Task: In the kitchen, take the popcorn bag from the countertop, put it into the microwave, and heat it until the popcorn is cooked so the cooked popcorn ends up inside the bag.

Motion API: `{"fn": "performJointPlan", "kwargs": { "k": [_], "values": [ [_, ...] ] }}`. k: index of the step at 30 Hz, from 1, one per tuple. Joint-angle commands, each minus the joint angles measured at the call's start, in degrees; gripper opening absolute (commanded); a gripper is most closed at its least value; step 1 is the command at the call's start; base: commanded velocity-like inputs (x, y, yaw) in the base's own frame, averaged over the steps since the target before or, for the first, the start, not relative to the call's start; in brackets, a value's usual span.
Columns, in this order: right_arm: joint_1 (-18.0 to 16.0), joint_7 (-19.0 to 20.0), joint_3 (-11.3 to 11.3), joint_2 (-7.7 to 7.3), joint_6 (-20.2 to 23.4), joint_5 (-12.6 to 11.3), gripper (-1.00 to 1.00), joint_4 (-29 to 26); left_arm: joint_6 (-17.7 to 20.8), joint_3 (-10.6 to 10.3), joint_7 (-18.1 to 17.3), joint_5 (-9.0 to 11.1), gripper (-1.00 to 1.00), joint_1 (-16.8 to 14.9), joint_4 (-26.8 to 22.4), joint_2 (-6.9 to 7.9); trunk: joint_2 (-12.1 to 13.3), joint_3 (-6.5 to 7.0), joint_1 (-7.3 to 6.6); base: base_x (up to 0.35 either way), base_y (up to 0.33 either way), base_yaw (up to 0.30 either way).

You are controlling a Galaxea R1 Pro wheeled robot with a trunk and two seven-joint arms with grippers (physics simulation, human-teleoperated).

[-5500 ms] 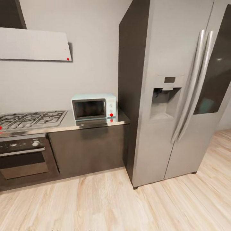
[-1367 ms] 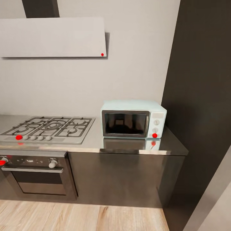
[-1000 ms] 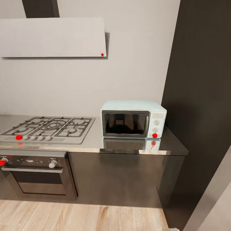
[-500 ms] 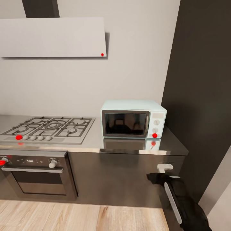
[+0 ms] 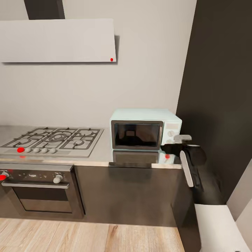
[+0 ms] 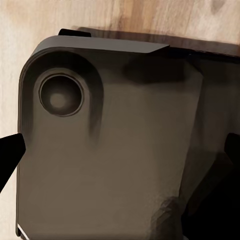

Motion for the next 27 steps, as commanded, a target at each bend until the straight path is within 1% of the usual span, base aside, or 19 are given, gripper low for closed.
{"fn": "performJointPlan", "kwargs": {
  "k": [1, 2, 4, 9, 13, 21, 27],
  "values": [
    [-1.27, -0.13, -0.02, 0.08, 0.25, 0.04, 1.00, -0.04, -0.07, 0.12, -0.01, 0.49, 1.00, 0.00, -0.05, -0.02, -0.03, -0.06, 0.00, 0.000, 0.000, 0.000],
    [-2.61, -0.14, -0.02, 0.17, 0.25, 0.04, 1.00, -0.05, -0.08, 0.12, -0.01, 0.49, 1.00, 0.00, -0.05, -0.02, -0.03, -0.06, 0.00, 0.000, 0.000, 0.000],
    [-3.56, -0.16, -0.03, 0.27, 0.25, 0.01, 1.00, -0.05, -0.08, 0.12, -0.01, 0.49, 1.00, 0.00, -0.05, -0.02, -0.03, -0.06, 0.00, 0.000, 0.000, 0.000],
    [-4.18, -0.18, 0.39, 0.80, 0.25, -0.08, 1.00, -0.08, -0.09, 0.09, -0.01, 0.49, 1.00, -0.02, -0.05, -0.02, -0.03, -0.06, 0.00, 0.000, 0.000, 0.000],
    [-4.09, -0.08, 0.58, 0.72, -6.24, -0.52, 1.00, 0.06, -0.09, 0.00, -0.01, 0.40, 1.00, 0.01, -0.12, -0.04, -0.03, -0.06, 0.00, 0.000, 0.000, 0.000],
    [-4.13, -0.14, 0.59, 0.74, -7.06, -0.79, 1.00, 2.76, -0.09, -0.01, -0.01, 0.37, 1.00, 0.00, -0.23, -0.02, -0.03, -0.06, 0.00, 0.000, 0.000, 0.000],
    [-4.13, -0.24, 0.59, 0.70, -7.12, -0.75, 1.00, 3.19, -0.09, -0.01, -0.01, 0.40, 1.00, -0.01, -0.23, -0.01, -0.03, -0.06, 0.00, 0.000, 0.000, 0.000]
  ]
}}
